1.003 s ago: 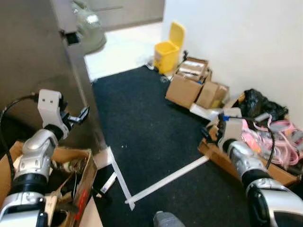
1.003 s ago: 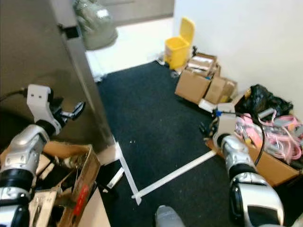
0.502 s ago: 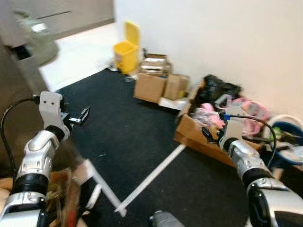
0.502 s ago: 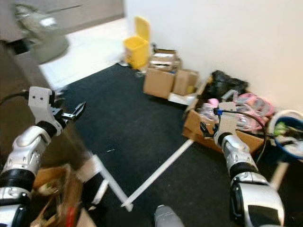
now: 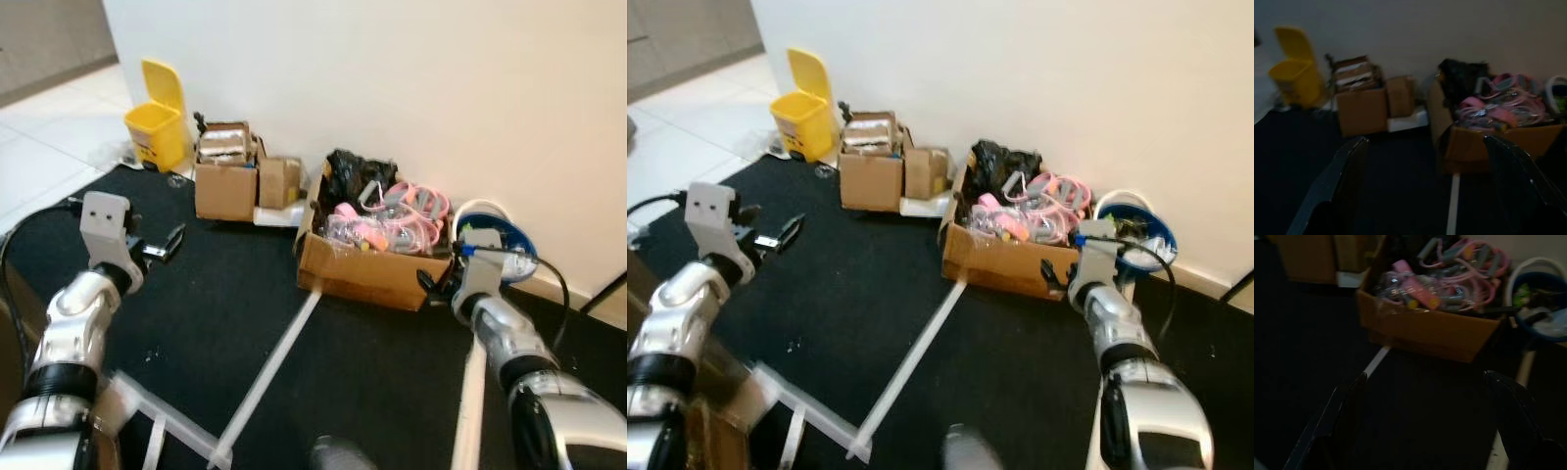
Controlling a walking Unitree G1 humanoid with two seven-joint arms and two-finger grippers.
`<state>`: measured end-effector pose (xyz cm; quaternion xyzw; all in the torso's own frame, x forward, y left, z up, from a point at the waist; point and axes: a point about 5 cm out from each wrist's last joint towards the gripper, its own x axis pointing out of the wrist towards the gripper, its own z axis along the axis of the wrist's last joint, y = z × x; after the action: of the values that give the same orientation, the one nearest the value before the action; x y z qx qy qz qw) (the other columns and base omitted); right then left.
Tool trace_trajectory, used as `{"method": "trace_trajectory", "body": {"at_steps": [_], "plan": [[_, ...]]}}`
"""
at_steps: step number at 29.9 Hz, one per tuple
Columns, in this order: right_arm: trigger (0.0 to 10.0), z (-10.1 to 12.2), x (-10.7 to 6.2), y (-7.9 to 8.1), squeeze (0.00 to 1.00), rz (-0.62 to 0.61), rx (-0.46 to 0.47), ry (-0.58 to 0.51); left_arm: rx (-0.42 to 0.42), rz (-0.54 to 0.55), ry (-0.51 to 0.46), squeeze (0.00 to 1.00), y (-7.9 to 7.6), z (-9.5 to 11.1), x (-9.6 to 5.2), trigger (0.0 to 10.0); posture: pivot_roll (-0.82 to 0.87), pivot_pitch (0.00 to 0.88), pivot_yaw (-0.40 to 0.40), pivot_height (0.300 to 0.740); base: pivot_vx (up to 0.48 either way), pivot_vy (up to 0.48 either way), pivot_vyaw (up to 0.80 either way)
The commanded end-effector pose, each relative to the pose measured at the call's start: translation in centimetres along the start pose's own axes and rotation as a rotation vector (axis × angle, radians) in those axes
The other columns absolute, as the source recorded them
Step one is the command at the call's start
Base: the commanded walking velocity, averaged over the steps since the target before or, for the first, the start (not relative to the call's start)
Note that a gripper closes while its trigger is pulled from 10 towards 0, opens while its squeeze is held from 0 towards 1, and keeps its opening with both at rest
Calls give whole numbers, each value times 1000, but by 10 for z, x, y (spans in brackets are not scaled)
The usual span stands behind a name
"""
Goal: Picking trash to rubbish bin
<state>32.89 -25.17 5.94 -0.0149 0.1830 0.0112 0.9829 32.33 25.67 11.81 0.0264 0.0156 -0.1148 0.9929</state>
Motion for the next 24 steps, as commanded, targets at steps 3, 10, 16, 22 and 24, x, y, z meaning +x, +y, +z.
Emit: {"method": "trace_trajectory", "body": {"at_steps": [3, 10, 16, 22, 24], "plan": [[10000, 5, 1, -1, 0, -2, 4, -23, -11, -5, 10, 0, -2, -2, 1, 10000, -88, 0, -17, 740, 0, -316, 0], [10000, 5, 1, 1, 0, 8, 3, -26, -20, 1, 14, 0, -1, -4, 0, 10000, -88, 0, -21, 740, 0, -463, 0], [10000, 5, 1, 3, 0, 13, 2, -25, -22, 2, 14, 0, -1, -4, 1, 10000, -90, 0, -20, 740, 0, -462, 0], [10000, 4, 2, 6, 0, 27, 0, -29, -25, 2, 13, 0, -2, -4, 1, 10000, -91, 0, -21, 740, 0, -464, 0], [10000, 4, 2, 6, 0, 29, -1, -28, -25, 2, 12, 0, -2, -4, 1, 10000, -91, 0, -21, 740, 0, -463, 0]]}}
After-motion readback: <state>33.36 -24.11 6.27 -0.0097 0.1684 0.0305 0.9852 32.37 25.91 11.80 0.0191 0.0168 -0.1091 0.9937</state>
